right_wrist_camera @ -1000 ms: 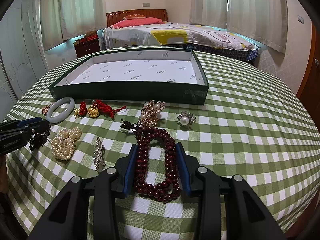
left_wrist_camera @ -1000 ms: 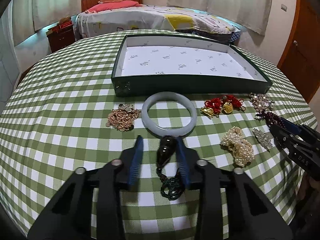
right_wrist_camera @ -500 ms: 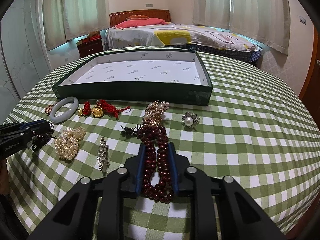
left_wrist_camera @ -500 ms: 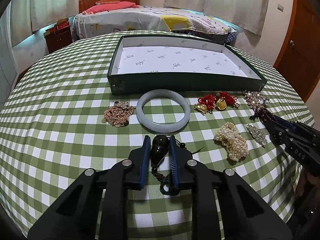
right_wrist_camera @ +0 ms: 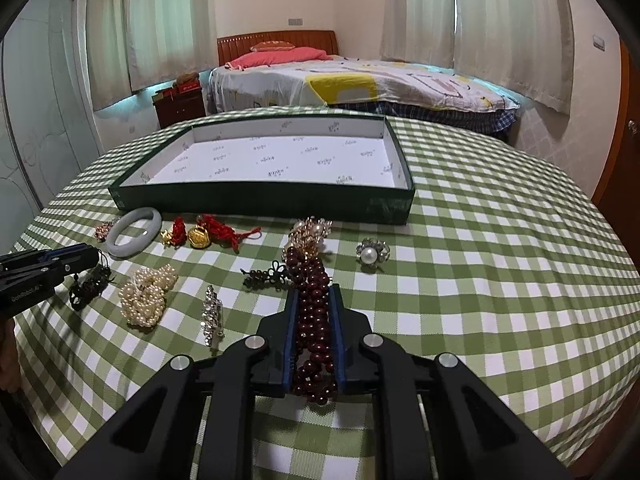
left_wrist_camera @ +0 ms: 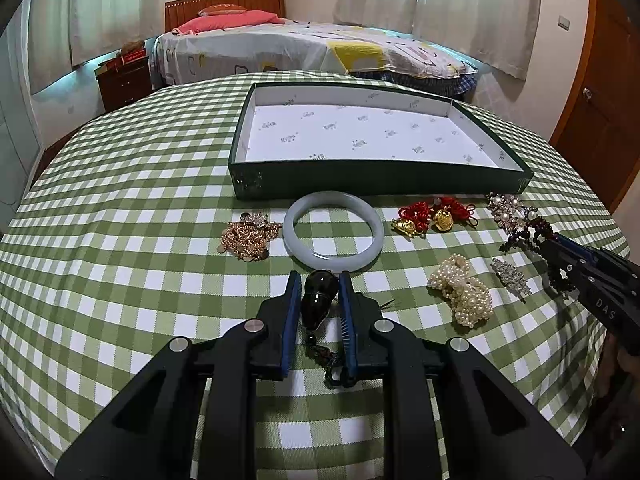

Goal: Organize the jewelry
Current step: 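Lift the black necklace with the left tool while the right tool carries the red bracelet into the tray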

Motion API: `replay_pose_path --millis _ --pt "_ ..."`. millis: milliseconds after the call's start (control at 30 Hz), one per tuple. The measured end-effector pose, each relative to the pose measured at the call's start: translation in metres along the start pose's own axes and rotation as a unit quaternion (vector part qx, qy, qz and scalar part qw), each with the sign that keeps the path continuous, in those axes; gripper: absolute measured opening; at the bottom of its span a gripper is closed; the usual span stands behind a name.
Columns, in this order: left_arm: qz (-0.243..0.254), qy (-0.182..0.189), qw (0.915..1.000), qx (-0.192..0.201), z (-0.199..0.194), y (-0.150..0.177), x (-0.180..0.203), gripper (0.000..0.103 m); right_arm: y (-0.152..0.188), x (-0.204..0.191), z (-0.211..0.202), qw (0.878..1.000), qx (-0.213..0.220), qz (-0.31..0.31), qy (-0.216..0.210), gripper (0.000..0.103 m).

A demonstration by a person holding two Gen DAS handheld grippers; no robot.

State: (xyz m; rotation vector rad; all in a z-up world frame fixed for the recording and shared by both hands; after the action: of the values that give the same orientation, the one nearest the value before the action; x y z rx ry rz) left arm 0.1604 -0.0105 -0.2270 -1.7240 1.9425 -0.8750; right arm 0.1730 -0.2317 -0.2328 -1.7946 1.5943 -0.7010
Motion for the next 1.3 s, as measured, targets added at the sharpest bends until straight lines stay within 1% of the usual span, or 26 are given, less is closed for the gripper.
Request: replay_pose_path --millis 333,500,700,900,967,1133,1200,1300 --pt "0.000 -0.001 0.9997 0.024 -0.017 -0.013 0.001 0.019 -0.011 0.002 -0.017 1.000 0.029 0.006 0.002 0.016" --pt "-0.002 0.004 0.9993 0.037 -0.026 -0.026 0.004 0.019 -0.026 0.000 -0.028 0.999 0.048 0.008 -0.002 0.016" --pt "0.004 0.009 0.9984 0.056 -0.033 -0.053 0.010 0.019 -0.057 0.000 -0.036 0.997 0.075 0.015 -0.009 0.016" --pt "0.011 0.016 0.9964 0.082 -0.032 -0.097 0.015 0.019 -0.096 0.004 -0.031 0.995 0.101 0.021 -0.009 0.016" --pt "0.014 0.016 0.9956 0.092 -0.027 -0.114 0.016 0.019 -0.110 0.006 -0.025 0.994 0.107 0.022 -0.010 0.016" --pt "0.002 0.030 0.9949 0.096 -0.002 -0.152 0.014 0.019 -0.138 0.010 0.000 0.994 0.110 0.024 -0.007 0.016" --pt "-0.002 0.032 0.9955 0.089 0.014 -0.160 0.012 0.019 -0.142 0.010 0.013 0.994 0.103 0.023 -0.005 0.016" --pt "-0.004 0.030 0.9977 0.061 0.045 -0.157 0.009 0.019 -0.136 0.013 0.041 0.997 0.073 0.022 -0.002 0.016"
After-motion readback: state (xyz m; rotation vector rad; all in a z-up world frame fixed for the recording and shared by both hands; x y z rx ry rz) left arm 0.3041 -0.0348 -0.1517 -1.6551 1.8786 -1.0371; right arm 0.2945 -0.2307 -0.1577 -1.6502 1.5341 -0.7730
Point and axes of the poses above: each gripper's, at about its wrist camera, not at the fingertips, and z roughly the way its jaws point, x to its right, y to its underside, the point moved 10 cm from there along z, roughly the way its jaws point, and after that the axes turned 3 degrees about y, right-handed, at the moved point
